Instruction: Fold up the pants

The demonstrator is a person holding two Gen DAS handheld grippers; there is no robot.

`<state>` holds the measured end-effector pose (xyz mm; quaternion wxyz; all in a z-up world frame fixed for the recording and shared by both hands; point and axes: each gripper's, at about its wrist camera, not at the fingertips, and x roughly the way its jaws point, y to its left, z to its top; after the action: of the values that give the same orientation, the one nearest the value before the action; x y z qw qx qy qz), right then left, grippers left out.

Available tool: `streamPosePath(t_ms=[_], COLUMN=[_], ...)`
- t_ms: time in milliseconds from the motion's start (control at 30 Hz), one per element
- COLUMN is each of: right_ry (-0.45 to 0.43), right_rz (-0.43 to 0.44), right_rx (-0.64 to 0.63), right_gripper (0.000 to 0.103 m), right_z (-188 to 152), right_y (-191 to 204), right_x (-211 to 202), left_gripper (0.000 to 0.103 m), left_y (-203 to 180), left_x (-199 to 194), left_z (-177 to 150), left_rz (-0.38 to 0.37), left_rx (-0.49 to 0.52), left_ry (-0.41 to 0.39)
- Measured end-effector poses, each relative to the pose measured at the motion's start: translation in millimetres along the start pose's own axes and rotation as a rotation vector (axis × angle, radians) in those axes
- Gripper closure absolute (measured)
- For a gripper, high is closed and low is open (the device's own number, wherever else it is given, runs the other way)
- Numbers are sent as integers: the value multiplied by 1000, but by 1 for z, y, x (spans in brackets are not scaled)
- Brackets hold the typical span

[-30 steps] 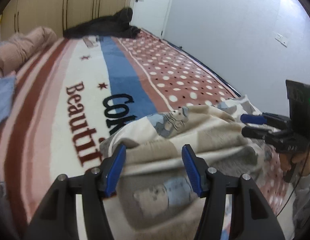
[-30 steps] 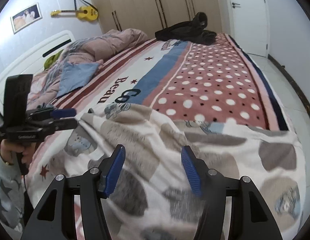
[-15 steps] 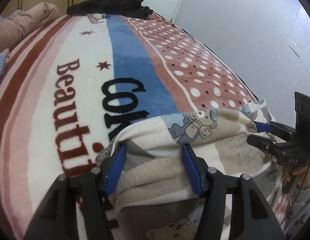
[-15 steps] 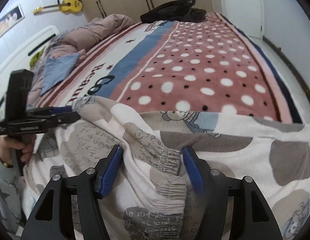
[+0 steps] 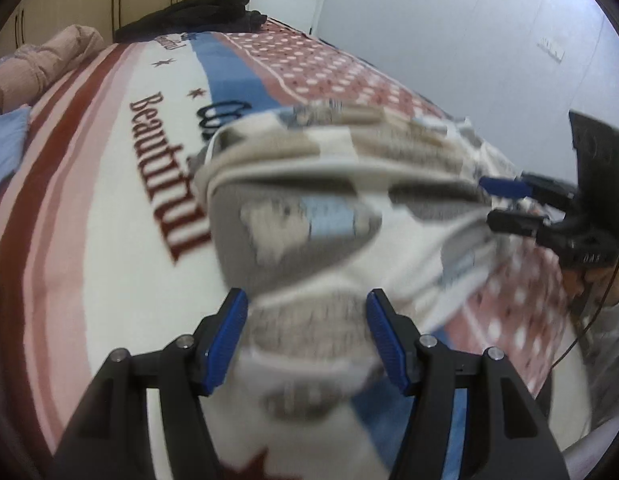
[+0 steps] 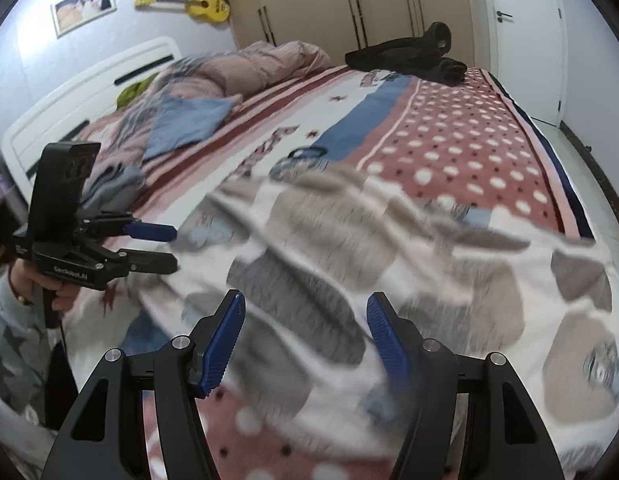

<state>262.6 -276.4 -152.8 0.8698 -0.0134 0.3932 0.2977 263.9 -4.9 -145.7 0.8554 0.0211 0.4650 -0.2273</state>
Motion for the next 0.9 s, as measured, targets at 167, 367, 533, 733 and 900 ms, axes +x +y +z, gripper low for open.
streamPosePath(t_ms=[167,367,533,733,900], right_ry=[7,7,5,3,-2], right_rz=[-12,-29,-30,-24,-17], right_rx=[29,30,35,46,56], right_gripper=[43,43,43,43,43], right_z=[-20,-20,-18,-17,-19], right_y=[-8,-6,-5,-6,-5], right_x=[-4,-6,-7,-7,-7], left_gripper=[46,45,45,59,70], left_y=[-6,-17,-12,-30,-36], left_x=[-9,-21,-39,-33,-25], left_z=[-29,-35,-24,-18,-31], left_rz=[-25,-68,10,-55,-87], left_rx=[7,36,34,97,124], left_ry=[22,42,-47,-58,30])
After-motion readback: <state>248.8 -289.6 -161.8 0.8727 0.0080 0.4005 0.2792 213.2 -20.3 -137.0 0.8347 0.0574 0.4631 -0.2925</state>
